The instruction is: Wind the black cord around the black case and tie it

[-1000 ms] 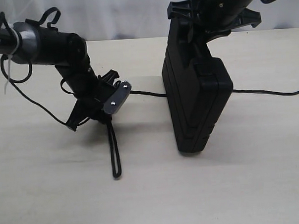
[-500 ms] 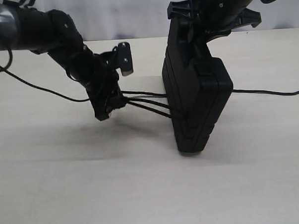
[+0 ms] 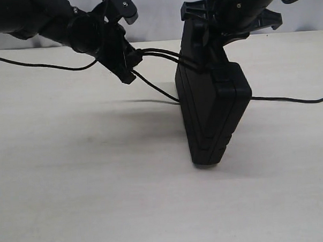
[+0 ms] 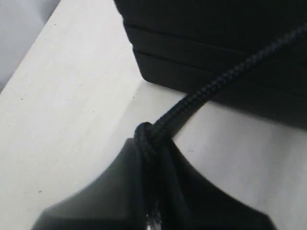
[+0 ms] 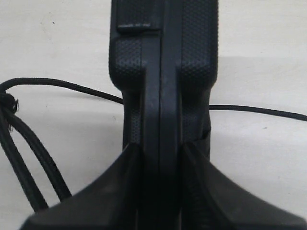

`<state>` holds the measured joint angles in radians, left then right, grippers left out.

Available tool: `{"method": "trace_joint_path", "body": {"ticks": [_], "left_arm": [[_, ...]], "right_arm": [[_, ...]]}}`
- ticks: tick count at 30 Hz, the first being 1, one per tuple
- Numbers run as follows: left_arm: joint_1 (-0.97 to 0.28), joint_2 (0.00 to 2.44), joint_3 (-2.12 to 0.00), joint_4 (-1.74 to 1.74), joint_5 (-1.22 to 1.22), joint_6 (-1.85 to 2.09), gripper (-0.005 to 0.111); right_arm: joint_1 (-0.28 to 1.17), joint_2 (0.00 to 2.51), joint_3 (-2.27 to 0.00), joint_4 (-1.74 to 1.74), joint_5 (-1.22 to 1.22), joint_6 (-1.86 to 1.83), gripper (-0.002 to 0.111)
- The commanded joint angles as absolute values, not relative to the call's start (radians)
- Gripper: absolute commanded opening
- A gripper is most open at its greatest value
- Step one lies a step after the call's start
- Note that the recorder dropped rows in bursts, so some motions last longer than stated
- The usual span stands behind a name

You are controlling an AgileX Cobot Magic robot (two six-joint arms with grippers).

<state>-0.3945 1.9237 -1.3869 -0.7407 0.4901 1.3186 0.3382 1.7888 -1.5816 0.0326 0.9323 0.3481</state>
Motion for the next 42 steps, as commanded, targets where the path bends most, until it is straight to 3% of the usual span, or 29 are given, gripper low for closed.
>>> {"method": "trace_joint_path", "body": {"ticks": [1,8,18,34,42], "left_arm": [[-0.395,1.916,-1.386,-0.763,0.399,1.235,0.0],[-0.396,1.916,-1.386,-0.731,0.383,1.221,0.0],[-0.396,1.916,-1.386,-0.633,0.539,1.221,0.0],[-0.521,1.916,-1.386,-0.586,0.448,1.213,0.0],[-0.494,1.916,-1.386,-0.385,0.433,1.025,0.0]], "right_arm": [[0.341,1.785,-1.581,0.048,0.94,0.353,0.004],[0.341,1.785,-1.581,0.048,0.94,0.353,0.004],[0.341,1.785,-1.581,0.048,0.94,0.353,0.004],[0.341,1.785,-1.581,0.048,0.94,0.353,0.004],[0.341,1.785,-1.581,0.048,0.94,0.353,0.004]]}}
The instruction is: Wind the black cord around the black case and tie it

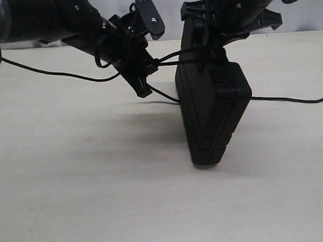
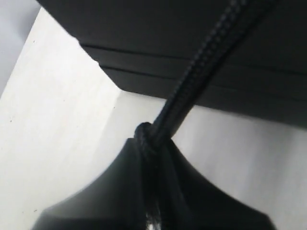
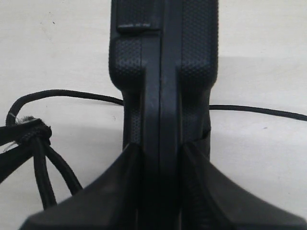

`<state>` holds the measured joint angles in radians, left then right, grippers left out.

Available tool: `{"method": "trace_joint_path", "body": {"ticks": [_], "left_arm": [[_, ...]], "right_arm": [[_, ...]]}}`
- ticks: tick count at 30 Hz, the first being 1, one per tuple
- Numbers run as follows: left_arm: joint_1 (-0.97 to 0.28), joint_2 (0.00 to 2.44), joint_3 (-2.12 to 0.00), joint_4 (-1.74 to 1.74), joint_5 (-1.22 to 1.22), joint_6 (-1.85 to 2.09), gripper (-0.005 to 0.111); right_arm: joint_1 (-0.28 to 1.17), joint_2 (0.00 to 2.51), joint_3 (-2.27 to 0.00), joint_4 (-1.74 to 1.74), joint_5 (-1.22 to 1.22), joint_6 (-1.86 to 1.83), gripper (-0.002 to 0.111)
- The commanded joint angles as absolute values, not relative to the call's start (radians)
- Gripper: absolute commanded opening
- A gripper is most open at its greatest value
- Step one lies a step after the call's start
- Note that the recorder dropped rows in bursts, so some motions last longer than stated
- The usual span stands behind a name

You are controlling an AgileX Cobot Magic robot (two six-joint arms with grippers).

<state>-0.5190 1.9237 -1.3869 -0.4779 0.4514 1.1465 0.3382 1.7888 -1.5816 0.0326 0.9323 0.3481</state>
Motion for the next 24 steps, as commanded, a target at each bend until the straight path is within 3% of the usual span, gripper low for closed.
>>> {"method": "trace_joint_path", "body": {"ticks": [1,13,24], "left_arm": [[-0.488,1.916,-1.386,-0.37,0.435,1.006,0.0],[-0.486,1.916,-1.386,-0.317,0.432,0.94,0.0],[-0.575,1.916,-1.386,-0.105,0.36,0.94,0.0]], "right_arm": [[0.341,1.785,-1.581,0.048,0.94,0.353,0.004],[0.341,1.785,-1.581,0.048,0.94,0.353,0.004],[0.341,1.785,-1.581,0.048,0.94,0.353,0.004]]}}
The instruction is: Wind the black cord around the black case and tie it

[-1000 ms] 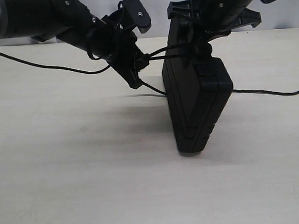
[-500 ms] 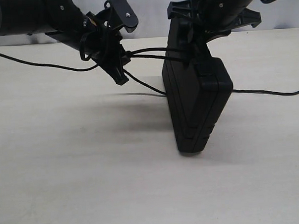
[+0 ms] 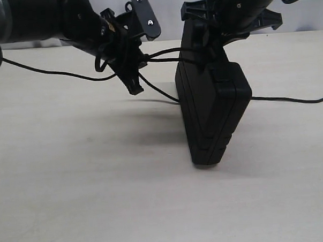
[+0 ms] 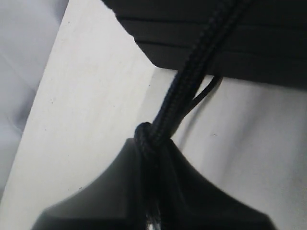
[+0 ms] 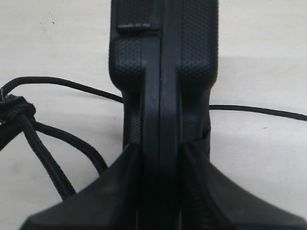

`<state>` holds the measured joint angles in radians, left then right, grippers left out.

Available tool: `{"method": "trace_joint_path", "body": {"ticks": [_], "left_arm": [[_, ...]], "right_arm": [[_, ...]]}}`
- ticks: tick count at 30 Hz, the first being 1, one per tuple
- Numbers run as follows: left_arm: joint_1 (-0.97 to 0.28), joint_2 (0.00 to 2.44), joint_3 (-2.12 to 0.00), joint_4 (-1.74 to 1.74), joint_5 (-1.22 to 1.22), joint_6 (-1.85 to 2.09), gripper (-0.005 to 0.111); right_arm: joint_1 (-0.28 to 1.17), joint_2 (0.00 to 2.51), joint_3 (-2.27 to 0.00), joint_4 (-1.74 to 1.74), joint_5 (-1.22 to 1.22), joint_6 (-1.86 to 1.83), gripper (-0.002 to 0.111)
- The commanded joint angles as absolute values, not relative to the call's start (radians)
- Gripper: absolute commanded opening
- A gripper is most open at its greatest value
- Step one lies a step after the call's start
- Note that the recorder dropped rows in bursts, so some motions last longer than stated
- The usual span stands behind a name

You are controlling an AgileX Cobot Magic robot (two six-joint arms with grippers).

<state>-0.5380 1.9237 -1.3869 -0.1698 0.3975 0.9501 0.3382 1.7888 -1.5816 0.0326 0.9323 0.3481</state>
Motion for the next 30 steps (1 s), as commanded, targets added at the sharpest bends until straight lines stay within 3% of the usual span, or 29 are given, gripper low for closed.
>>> {"method": "trace_joint_path", "body": {"ticks": [1,12,17,23,30], "left_arm": [[-0.583,1.916,-1.386,-0.105,0.348,0.94,0.0],[-0.558,1.916,-1.386,-0.047,0.311,0.907,0.0],[-0.558,1.916,-1.386,0.224,0.282,0.625,0.0],[-0.558,1.916,-1.386,0.801,0.328,-0.055,0.0],[-0.579,1.916,-1.386,0.763,0.372,-0.104,0.0]], "right_arm": [[0.341,1.785,-1.581,0.048,0.94,0.353,0.004],[0.341,1.785,-1.581,0.048,0.94,0.353,0.004],[0.341,1.785,-1.581,0.048,0.94,0.353,0.004],[0.341,1.785,-1.581,0.048,0.94,0.353,0.004],[0.341,1.785,-1.581,0.048,0.94,0.353,0.004]]}}
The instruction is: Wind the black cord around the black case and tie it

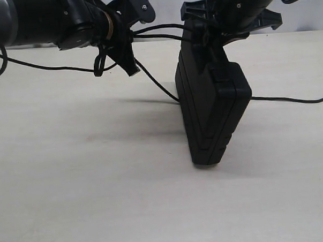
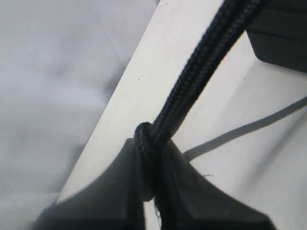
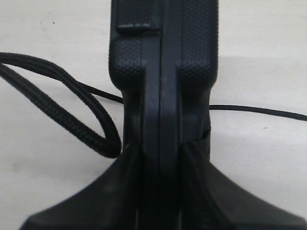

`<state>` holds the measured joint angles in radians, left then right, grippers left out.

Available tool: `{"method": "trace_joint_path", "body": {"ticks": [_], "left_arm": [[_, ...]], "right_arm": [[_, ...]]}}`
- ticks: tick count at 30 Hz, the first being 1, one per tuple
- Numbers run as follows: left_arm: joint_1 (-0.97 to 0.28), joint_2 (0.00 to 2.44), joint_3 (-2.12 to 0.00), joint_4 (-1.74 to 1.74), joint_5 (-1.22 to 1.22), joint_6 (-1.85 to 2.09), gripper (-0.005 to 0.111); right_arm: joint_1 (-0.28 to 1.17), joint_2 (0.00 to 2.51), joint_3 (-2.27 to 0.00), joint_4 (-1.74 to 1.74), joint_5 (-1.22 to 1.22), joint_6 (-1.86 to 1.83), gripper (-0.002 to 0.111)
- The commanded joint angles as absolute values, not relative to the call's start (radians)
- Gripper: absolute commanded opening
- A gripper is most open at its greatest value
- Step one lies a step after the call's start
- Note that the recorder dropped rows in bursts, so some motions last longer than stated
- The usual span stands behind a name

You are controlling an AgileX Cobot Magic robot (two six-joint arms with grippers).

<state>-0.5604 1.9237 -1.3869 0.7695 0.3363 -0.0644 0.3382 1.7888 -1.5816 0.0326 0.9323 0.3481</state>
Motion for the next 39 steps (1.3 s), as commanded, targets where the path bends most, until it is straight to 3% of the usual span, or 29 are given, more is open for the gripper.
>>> {"method": "trace_joint_path", "body": {"ticks": [1,17,29,34,39], "left_arm": [[-0.589,1.916,-1.386,0.765,0.404,-0.104,0.0],[-0.692,1.916,-1.388,0.836,0.672,-0.153,0.0],[-0.733,1.916,-1.411,0.777,0.697,-0.135,0.0],[-0.707,1.916,-1.499,0.659,0.896,-0.073,0.0],[-0.654,1.916,-1.538,0.354,1.009,0.288,0.0]], "right_arm": [[0.341,1.785,-1.581,0.048,0.94,0.353,0.004],[0.341,1.785,-1.581,0.048,0.94,0.353,0.004],[0.341,1.785,-1.581,0.048,0.94,0.353,0.004],[0.341,1.785,-1.581,0.048,0.94,0.353,0.004],[0.341,1.785,-1.581,0.048,0.94,0.353,0.004]]}}
